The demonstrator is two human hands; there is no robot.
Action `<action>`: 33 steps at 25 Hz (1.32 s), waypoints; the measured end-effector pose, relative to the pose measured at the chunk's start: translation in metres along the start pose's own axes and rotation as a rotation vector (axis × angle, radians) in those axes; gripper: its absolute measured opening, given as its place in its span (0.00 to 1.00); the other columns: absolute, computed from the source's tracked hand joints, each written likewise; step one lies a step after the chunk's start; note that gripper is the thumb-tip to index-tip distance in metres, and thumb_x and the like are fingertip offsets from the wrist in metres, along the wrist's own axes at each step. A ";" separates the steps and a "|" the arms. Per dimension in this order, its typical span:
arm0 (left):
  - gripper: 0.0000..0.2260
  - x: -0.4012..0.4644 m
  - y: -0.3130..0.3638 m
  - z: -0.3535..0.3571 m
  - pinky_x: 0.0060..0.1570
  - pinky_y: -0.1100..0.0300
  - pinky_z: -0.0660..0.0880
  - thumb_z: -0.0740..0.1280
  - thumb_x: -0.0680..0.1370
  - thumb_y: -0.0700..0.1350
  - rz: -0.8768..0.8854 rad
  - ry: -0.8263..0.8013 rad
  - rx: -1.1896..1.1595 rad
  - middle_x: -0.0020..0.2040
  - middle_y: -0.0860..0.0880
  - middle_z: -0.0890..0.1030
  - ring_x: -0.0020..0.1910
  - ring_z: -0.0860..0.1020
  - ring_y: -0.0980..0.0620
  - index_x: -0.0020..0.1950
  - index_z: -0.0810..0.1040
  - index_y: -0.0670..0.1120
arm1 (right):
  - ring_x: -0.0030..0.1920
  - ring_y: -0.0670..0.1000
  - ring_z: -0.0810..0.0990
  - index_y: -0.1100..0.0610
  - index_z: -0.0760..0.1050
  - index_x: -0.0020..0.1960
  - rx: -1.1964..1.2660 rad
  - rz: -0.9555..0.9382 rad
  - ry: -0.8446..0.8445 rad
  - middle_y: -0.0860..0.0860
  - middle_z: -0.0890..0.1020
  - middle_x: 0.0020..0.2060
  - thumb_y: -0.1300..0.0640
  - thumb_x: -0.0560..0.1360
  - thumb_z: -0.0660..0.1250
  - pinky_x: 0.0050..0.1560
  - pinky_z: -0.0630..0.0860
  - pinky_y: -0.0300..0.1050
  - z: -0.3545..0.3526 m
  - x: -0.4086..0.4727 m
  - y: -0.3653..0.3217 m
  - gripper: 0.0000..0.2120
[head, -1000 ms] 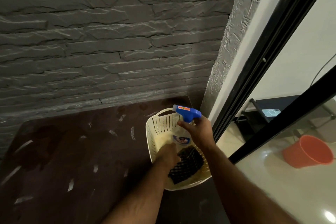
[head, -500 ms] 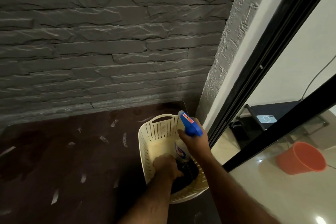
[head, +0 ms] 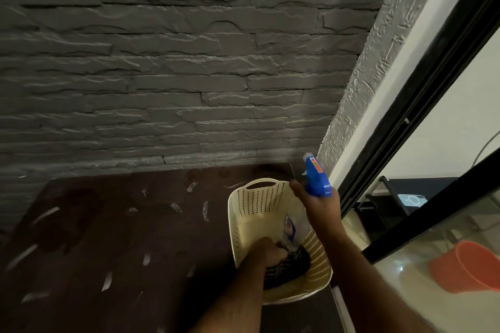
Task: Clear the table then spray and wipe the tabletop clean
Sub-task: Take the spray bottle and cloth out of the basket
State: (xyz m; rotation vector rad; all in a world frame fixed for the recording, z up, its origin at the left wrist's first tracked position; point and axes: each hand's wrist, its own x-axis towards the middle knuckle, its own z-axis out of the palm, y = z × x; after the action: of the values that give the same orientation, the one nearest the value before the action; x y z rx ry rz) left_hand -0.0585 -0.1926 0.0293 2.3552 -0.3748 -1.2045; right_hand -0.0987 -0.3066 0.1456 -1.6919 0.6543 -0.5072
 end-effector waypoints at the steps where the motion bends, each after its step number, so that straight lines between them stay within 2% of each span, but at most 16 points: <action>1: 0.14 -0.003 0.002 -0.003 0.52 0.56 0.71 0.66 0.75 0.52 -0.024 0.002 -0.065 0.55 0.43 0.78 0.56 0.76 0.46 0.53 0.76 0.43 | 0.32 0.52 0.78 0.59 0.75 0.41 0.021 -0.032 0.027 0.54 0.79 0.32 0.52 0.71 0.74 0.36 0.77 0.48 -0.003 0.001 -0.010 0.12; 3: 0.12 -0.008 0.005 -0.010 0.48 0.57 0.70 0.65 0.76 0.52 -0.024 0.048 -0.172 0.52 0.43 0.78 0.53 0.76 0.47 0.49 0.76 0.44 | 0.31 0.50 0.75 0.58 0.74 0.39 0.069 -0.087 0.025 0.53 0.76 0.30 0.53 0.72 0.72 0.34 0.74 0.48 -0.008 0.003 -0.032 0.11; 5: 0.15 -0.015 0.008 -0.022 0.48 0.59 0.73 0.64 0.78 0.51 0.018 0.132 -0.408 0.54 0.43 0.80 0.49 0.77 0.48 0.55 0.78 0.41 | 0.31 0.49 0.75 0.57 0.73 0.41 0.139 -0.108 -0.024 0.51 0.75 0.30 0.55 0.73 0.71 0.35 0.74 0.45 -0.012 0.004 -0.055 0.09; 7: 0.14 -0.027 0.015 -0.042 0.41 0.66 0.76 0.65 0.78 0.49 0.048 0.190 -0.691 0.50 0.46 0.82 0.46 0.79 0.51 0.58 0.77 0.40 | 0.31 0.51 0.73 0.61 0.72 0.45 0.201 -0.107 -0.041 0.55 0.73 0.32 0.58 0.73 0.71 0.34 0.72 0.45 -0.016 0.008 -0.077 0.09; 10: 0.07 -0.047 0.024 -0.076 0.31 0.65 0.75 0.66 0.75 0.48 0.097 0.241 -0.982 0.42 0.50 0.83 0.41 0.80 0.53 0.49 0.79 0.46 | 0.31 0.51 0.73 0.66 0.72 0.52 0.189 -0.113 -0.011 0.58 0.74 0.35 0.57 0.72 0.71 0.31 0.73 0.42 -0.022 0.017 -0.103 0.16; 12: 0.04 -0.063 0.028 -0.098 0.35 0.61 0.78 0.67 0.74 0.46 0.150 0.277 -1.126 0.44 0.48 0.83 0.44 0.81 0.51 0.47 0.79 0.47 | 0.31 0.51 0.76 0.66 0.69 0.56 0.153 -0.085 -0.020 0.58 0.77 0.35 0.57 0.72 0.71 0.33 0.76 0.44 -0.019 0.015 -0.110 0.19; 14: 0.09 -0.077 0.030 -0.116 0.44 0.54 0.79 0.67 0.75 0.45 0.225 0.280 -1.287 0.50 0.44 0.83 0.51 0.81 0.46 0.53 0.78 0.45 | 0.31 0.53 0.77 0.63 0.67 0.58 0.121 -0.022 -0.030 0.57 0.78 0.36 0.58 0.72 0.72 0.36 0.77 0.49 -0.011 0.008 -0.105 0.19; 16: 0.11 -0.090 0.030 -0.131 0.49 0.49 0.79 0.67 0.75 0.43 0.319 0.235 -1.481 0.53 0.40 0.83 0.53 0.81 0.42 0.57 0.77 0.43 | 0.33 0.54 0.79 0.60 0.69 0.56 0.077 0.037 -0.047 0.59 0.79 0.40 0.56 0.72 0.73 0.37 0.79 0.50 0.003 -0.003 -0.096 0.18; 18: 0.13 -0.105 0.030 -0.140 0.54 0.45 0.78 0.65 0.76 0.41 0.406 0.173 -1.602 0.55 0.37 0.82 0.54 0.81 0.40 0.59 0.76 0.40 | 0.39 0.57 0.82 0.59 0.72 0.52 0.033 0.063 -0.064 0.60 0.81 0.43 0.51 0.71 0.73 0.44 0.81 0.56 0.021 -0.011 -0.089 0.17; 20: 0.12 -0.120 0.028 -0.146 0.54 0.45 0.78 0.64 0.76 0.38 0.496 0.157 -1.603 0.55 0.37 0.81 0.52 0.81 0.41 0.60 0.75 0.40 | 0.44 0.58 0.83 0.59 0.75 0.49 0.084 0.068 -0.095 0.59 0.83 0.44 0.49 0.70 0.74 0.49 0.80 0.58 0.040 -0.018 -0.090 0.17; 22: 0.11 -0.133 0.019 -0.151 0.48 0.49 0.79 0.62 0.77 0.36 0.561 0.185 -1.520 0.53 0.39 0.81 0.50 0.81 0.44 0.59 0.76 0.42 | 0.45 0.57 0.83 0.60 0.76 0.49 0.264 0.075 -0.180 0.57 0.83 0.43 0.54 0.69 0.76 0.45 0.81 0.53 0.058 -0.023 -0.096 0.15; 24: 0.13 -0.145 0.003 -0.159 0.50 0.48 0.78 0.61 0.77 0.36 0.574 0.217 -1.415 0.54 0.40 0.81 0.53 0.80 0.44 0.60 0.75 0.44 | 0.45 0.55 0.84 0.60 0.76 0.50 0.372 0.078 -0.303 0.55 0.84 0.43 0.58 0.68 0.76 0.41 0.81 0.47 0.074 -0.027 -0.104 0.15; 27: 0.14 -0.162 -0.032 -0.176 0.49 0.49 0.79 0.62 0.76 0.38 0.555 0.304 -1.237 0.54 0.44 0.83 0.53 0.82 0.46 0.60 0.76 0.49 | 0.48 0.56 0.84 0.61 0.74 0.57 0.338 0.105 -0.387 0.57 0.83 0.48 0.62 0.67 0.76 0.46 0.81 0.50 0.109 -0.037 -0.113 0.20; 28: 0.13 -0.168 -0.045 -0.182 0.48 0.51 0.80 0.63 0.76 0.40 0.541 0.350 -1.198 0.53 0.45 0.83 0.52 0.82 0.47 0.59 0.77 0.51 | 0.49 0.56 0.83 0.61 0.74 0.58 0.315 0.101 -0.398 0.58 0.83 0.50 0.64 0.67 0.76 0.49 0.80 0.51 0.124 -0.041 -0.115 0.22; 30: 0.11 -0.174 -0.072 -0.195 0.51 0.48 0.79 0.66 0.76 0.48 0.481 0.456 -1.183 0.54 0.45 0.82 0.54 0.82 0.47 0.58 0.76 0.50 | 0.51 0.56 0.82 0.60 0.72 0.61 0.271 0.081 -0.437 0.57 0.82 0.52 0.64 0.67 0.75 0.54 0.79 0.54 0.155 -0.051 -0.119 0.24; 33: 0.25 -0.177 -0.116 -0.212 0.54 0.45 0.78 0.63 0.73 0.67 0.363 0.452 -1.225 0.56 0.46 0.82 0.56 0.81 0.48 0.61 0.76 0.51 | 0.51 0.55 0.82 0.60 0.72 0.60 0.242 0.040 -0.501 0.56 0.82 0.51 0.65 0.67 0.75 0.52 0.80 0.51 0.200 -0.068 -0.126 0.23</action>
State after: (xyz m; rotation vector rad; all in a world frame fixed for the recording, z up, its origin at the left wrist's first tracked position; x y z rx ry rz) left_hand 0.0155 0.0433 0.1981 1.3121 0.1014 -0.4349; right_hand -0.0012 -0.0960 0.2271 -1.4913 0.2484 -0.1143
